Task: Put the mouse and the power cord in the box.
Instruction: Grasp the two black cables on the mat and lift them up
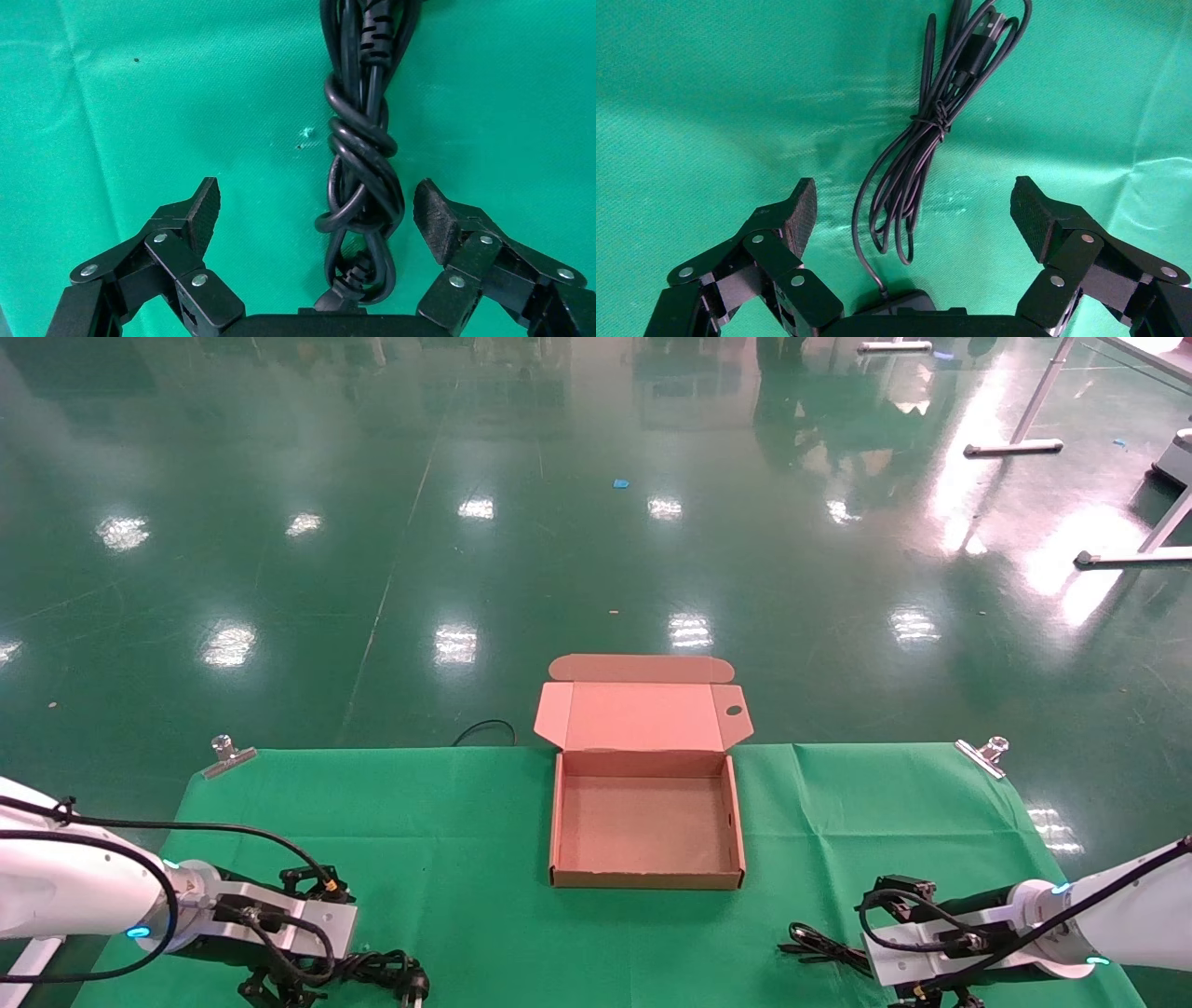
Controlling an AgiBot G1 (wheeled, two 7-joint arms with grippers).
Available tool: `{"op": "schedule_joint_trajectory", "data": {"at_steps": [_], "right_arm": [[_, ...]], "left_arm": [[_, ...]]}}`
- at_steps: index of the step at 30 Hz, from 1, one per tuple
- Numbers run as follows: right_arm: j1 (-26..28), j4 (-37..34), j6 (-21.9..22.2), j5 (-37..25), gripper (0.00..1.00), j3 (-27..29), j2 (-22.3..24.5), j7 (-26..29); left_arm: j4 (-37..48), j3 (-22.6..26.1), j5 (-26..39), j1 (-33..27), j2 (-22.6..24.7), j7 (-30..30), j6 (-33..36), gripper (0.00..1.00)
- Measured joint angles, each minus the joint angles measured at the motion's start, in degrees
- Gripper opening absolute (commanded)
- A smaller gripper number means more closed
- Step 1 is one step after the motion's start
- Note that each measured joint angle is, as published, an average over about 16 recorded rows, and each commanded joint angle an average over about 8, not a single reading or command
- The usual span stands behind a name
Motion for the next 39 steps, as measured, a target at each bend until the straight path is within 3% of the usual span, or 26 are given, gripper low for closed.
{"op": "schedule_joint_trajectory", "data": {"at_steps": [3,5,6,39], "right_arm": [[-0.1,-0.1,0.0,0.0,0.16,0.0,0.0,-0.1],[-0.1,-0.2,0.0,0.0,0.02,0.0,0.1,-0.1],[-0.1,-0.2,0.0,0.1,0.00,0.0,0.1,-0.1],[-0.1,-0.1,-0.1,0.1,0.00,0.0,0.1,-0.1]], "left_arm": [[0.1,0.0,0.1,0.0,0.1,0.2,0.0,0.31],[0.1,0.1,0.1,0.0,0.1,0.3,-0.1,0.06],[0.1,0.1,0.1,0.0,0.1,0.3,-0.1,0.01],[0.1,0.1,0.1,0.0,0.1,0.2,-0.1,0.00]]}}
